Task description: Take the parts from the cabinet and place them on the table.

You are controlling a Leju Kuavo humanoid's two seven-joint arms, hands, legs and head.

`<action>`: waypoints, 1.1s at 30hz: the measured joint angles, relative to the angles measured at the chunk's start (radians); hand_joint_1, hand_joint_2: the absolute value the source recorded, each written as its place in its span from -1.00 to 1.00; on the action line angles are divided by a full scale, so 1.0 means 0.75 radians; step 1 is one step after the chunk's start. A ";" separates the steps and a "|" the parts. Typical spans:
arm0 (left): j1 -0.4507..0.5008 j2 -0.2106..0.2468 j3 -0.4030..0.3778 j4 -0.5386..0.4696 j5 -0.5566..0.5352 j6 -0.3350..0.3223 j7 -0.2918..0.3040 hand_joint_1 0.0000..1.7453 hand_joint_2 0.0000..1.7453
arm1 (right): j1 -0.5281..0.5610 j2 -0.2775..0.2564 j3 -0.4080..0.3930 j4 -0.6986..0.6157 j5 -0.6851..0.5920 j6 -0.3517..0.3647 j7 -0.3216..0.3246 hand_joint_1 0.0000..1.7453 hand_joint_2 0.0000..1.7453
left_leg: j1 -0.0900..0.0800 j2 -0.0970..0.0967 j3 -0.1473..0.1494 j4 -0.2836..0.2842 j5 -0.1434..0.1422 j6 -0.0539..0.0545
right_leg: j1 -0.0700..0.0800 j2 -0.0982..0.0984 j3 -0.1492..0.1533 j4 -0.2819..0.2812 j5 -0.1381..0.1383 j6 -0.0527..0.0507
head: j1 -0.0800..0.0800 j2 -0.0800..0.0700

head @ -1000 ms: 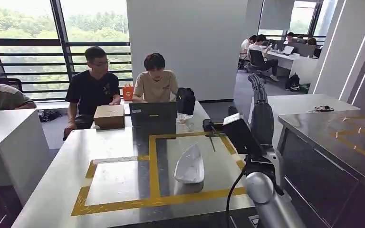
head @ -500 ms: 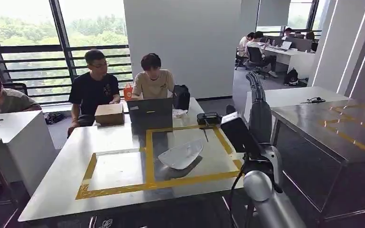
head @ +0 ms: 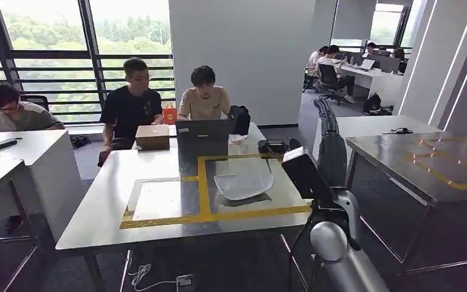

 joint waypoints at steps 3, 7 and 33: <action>0.000 -0.003 0.000 0.000 0.000 0.000 0.000 -1.00 -1.00 | -0.007 0.001 0.000 -0.002 0.000 0.004 0.000 -1.00 -1.00 | -0.001 -0.001 -0.048 0.004 0.048 -0.013 | 0.011 0.004 0.257 -0.326 -0.027 -0.034 | 0.001 0.000; 0.003 -0.004 0.000 0.001 0.001 0.002 -0.004 -1.00 -1.00 | -0.013 0.007 0.001 -0.006 0.001 0.011 -0.001 -1.00 -1.00 | 0.005 -0.003 -0.045 -0.030 0.102 -0.055 | 0.028 0.007 0.271 -0.398 -0.019 -0.059 | 0.001 0.000; 0.011 0.004 0.002 0.000 0.000 0.005 -0.011 -1.00 -1.00 | 0.004 0.018 0.004 -0.004 0.000 0.033 -0.002 -1.00 -1.00 | 0.002 0.010 -0.030 -0.003 0.035 -0.013 | -0.001 0.002 0.173 -0.202 0.051 0.002 | -0.002 0.000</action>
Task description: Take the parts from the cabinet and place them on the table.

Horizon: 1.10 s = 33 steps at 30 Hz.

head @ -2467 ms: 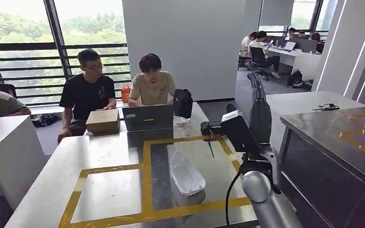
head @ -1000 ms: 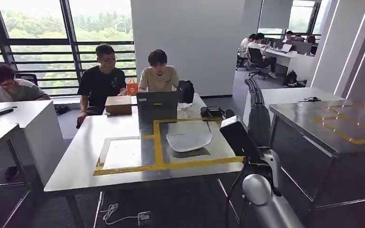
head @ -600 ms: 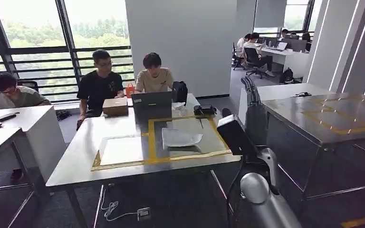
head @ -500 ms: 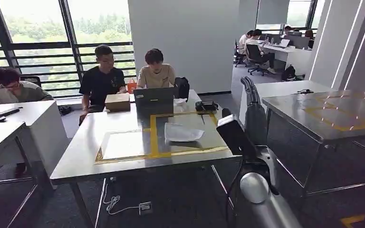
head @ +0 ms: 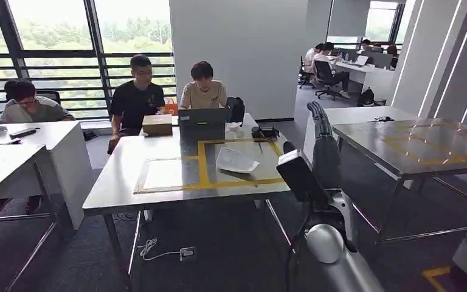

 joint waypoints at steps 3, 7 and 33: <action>0.001 0.000 0.000 0.000 0.000 0.001 -0.001 -1.00 -1.00 | -0.001 0.003 0.001 -0.008 0.000 0.004 -0.001 -1.00 -1.00 | -0.003 -0.002 -0.009 -0.003 0.037 -0.029 | 0.015 0.006 0.103 -0.184 -0.085 -0.038 | 0.001 0.000; 0.007 0.001 0.000 0.001 0.000 0.001 -0.001 -1.00 -1.00 | -0.005 0.005 0.002 -0.008 0.000 0.015 0.006 -1.00 -1.00 | 0.003 -0.008 -0.048 0.009 -0.001 -0.061 | 0.010 -0.001 0.056 -0.200 -0.016 -0.084 | -0.004 -0.001; 0.030 0.006 0.006 -0.006 0.005 -0.001 -0.032 -1.00 1.00 | 0.037 -0.098 -0.017 0.351 0.009 0.067 0.091 -1.00 1.00 | -0.006 0.001 0.078 0.004 -0.067 -0.013 | 0.003 0.006 0.023 -0.182 -0.018 -0.018 | -0.004 0.000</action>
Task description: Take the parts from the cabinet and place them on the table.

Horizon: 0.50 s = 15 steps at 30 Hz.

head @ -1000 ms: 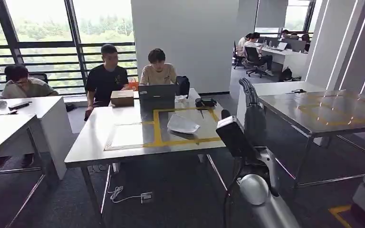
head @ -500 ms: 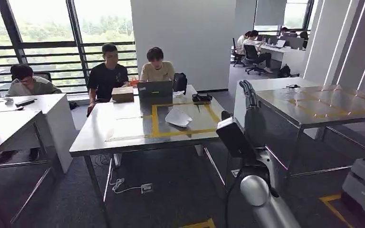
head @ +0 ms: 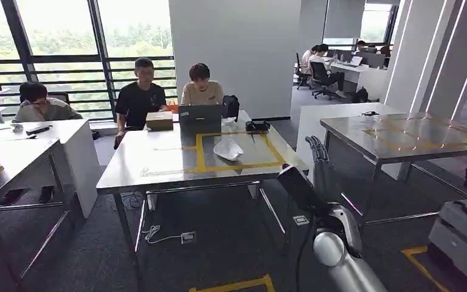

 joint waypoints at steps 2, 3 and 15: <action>0.006 0.001 0.004 0.000 0.003 0.000 -0.006 -1.00 1.00 | 0.038 -0.019 -0.030 0.113 -0.007 0.002 -0.002 -1.00 1.00 | -0.001 -0.005 0.002 -0.004 -0.006 0.034 | 0.003 -0.004 0.011 -0.009 0.007 -0.004 | -0.004 0.000; 0.012 0.002 0.005 0.001 0.004 0.000 -0.007 -1.00 1.00 | 0.057 -0.030 -0.047 0.174 -0.018 0.004 -0.003 -1.00 1.00 | -0.001 -0.006 0.003 -0.007 -0.002 0.033 | 0.006 -0.004 0.010 -0.009 0.009 -0.009 | -0.004 0.000; 0.050 0.005 0.027 0.001 0.027 0.012 -0.001 -1.00 1.00 | 0.411 -0.089 -0.177 0.545 -0.145 0.016 0.081 -1.00 1.00 | 0.003 -0.011 0.007 -0.024 0.019 -0.009 | 0.009 -0.011 0.006 -0.008 0.013 -0.022 | -0.004 0.000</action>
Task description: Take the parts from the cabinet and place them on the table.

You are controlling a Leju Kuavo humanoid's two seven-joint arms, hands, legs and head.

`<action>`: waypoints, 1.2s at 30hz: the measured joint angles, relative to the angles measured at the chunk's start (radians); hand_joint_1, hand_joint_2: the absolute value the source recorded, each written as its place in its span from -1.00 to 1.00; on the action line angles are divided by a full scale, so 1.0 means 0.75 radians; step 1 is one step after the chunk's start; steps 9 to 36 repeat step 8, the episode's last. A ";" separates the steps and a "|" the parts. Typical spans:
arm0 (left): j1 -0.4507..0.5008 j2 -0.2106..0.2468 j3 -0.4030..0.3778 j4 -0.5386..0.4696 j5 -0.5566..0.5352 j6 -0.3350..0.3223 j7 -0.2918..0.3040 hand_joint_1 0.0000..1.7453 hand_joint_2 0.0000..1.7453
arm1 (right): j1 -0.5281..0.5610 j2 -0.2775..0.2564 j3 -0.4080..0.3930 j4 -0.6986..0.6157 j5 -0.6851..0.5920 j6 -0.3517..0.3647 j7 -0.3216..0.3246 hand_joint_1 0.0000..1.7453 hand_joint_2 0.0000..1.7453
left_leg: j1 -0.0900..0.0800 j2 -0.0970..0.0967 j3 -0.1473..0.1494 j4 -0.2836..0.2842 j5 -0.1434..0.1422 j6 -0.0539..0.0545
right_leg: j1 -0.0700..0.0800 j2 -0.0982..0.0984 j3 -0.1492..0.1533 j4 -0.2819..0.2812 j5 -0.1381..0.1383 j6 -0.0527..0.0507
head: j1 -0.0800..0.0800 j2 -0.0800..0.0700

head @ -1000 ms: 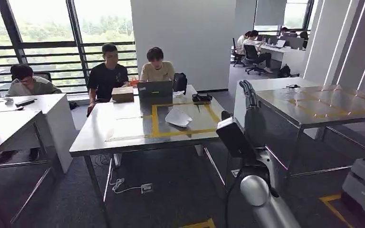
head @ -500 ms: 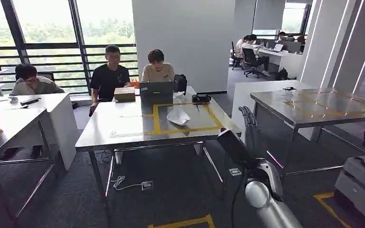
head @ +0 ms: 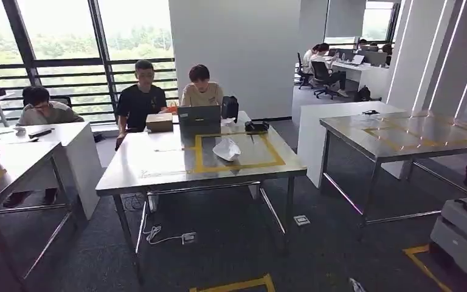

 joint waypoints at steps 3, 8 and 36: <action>0.020 0.000 0.019 0.001 0.004 0.016 0.018 -1.00 1.00 | 0.255 0.003 -0.091 0.138 -0.063 0.015 0.085 -1.00 1.00 | 0.000 -0.005 -0.006 0.000 -0.002 -0.004 | 0.000 -0.005 -0.002 0.000 -0.004 -0.005 | 0.000 0.000; 0.028 0.004 0.012 -0.004 0.043 0.017 0.036 -1.00 1.00 | 0.351 0.010 -0.153 0.192 -0.123 0.114 0.284 -1.00 1.00 | -0.001 -0.003 -0.007 0.001 -0.004 -0.005 | 0.000 -0.003 -0.003 -0.001 -0.005 -0.003 | 0.000 0.000; 0.028 0.004 0.012 -0.004 0.043 0.017 0.036 -1.00 1.00 | 0.351 0.010 -0.153 0.192 -0.123 0.114 0.284 -1.00 1.00 | -0.001 -0.003 -0.007 0.001 -0.004 -0.005 | 0.000 -0.003 -0.003 -0.001 -0.005 -0.003 | 0.000 0.000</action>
